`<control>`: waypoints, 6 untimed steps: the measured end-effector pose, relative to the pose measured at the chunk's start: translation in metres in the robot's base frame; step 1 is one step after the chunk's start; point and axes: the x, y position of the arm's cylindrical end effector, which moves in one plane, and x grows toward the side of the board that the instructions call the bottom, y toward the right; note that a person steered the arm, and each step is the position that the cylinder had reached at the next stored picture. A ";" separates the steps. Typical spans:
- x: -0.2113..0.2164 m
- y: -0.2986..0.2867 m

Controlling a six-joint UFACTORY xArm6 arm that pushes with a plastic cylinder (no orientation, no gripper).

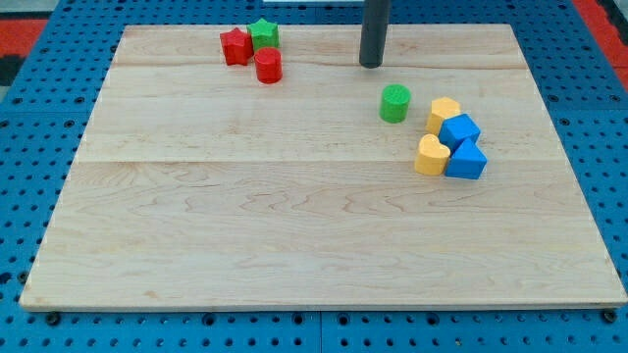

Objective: Push the green circle into the yellow hexagon

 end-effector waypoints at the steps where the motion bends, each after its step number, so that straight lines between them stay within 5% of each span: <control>1: 0.042 0.002; 5: 0.085 0.038; 6: 0.017 0.005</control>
